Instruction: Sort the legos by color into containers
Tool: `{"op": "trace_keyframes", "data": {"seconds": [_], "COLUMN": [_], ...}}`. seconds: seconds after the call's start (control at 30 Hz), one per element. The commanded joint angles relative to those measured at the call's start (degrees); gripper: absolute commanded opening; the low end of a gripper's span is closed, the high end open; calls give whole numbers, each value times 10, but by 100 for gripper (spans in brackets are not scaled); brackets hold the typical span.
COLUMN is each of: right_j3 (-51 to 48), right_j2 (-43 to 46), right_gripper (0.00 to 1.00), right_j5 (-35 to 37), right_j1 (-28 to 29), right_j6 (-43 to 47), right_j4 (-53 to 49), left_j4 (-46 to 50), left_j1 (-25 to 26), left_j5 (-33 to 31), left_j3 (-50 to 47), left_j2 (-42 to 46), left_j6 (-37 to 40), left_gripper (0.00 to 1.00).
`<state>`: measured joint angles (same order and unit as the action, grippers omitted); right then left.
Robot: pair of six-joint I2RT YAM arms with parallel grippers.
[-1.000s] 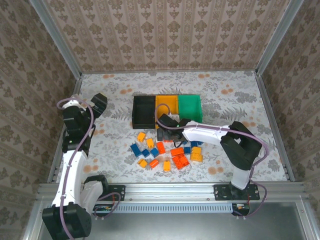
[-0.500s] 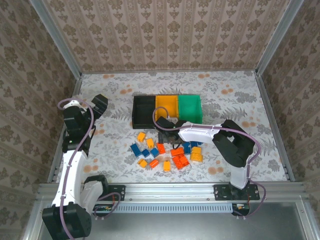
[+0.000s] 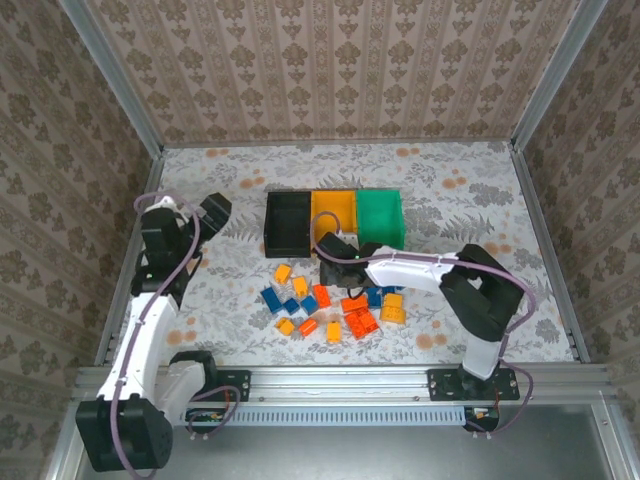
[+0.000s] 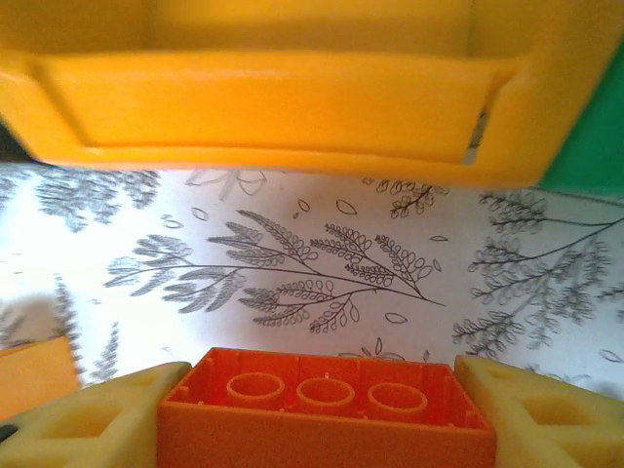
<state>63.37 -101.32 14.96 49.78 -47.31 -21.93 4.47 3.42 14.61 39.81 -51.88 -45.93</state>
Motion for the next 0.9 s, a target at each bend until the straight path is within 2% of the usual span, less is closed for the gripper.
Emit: {"op": "trace_keyframes", "data": {"seconds": [0.0,0.1,0.27,0.43,0.6,0.7,0.77,0.87], "right_j3": [-9,-14,-1,46,104,140,155,165], "right_j2": [87,140,165,99,21,-14,-26,-25], "right_gripper": [55,56,56,56,58,64,75,82], "right_j5": [31,35,29,13,1,-2,-3,-12], "right_j1": [-5,-34,-118,-188,-224,-234,-236,-236], "right_j6": [20,34,72,98,106,109,110,112], "right_j4": [-12,-36,-64,-61,-50,-54,-54,-48], "left_j4": [14,40,75,93,126,141,152,173], "left_j1": [55,97,122,130,132,135,141,153], "left_j5": [-36,-50,-30,-21,-23,-24,-21,-25], "left_j3": [31,41,35,12,2,1,2,8], "left_j2": [-5,-15,-27,-21,-14,-15,-22,-37], "left_j6": [47,63,68,75,86,93,98,107], "left_gripper": [100,100,100,100,100,100,100,100]}}
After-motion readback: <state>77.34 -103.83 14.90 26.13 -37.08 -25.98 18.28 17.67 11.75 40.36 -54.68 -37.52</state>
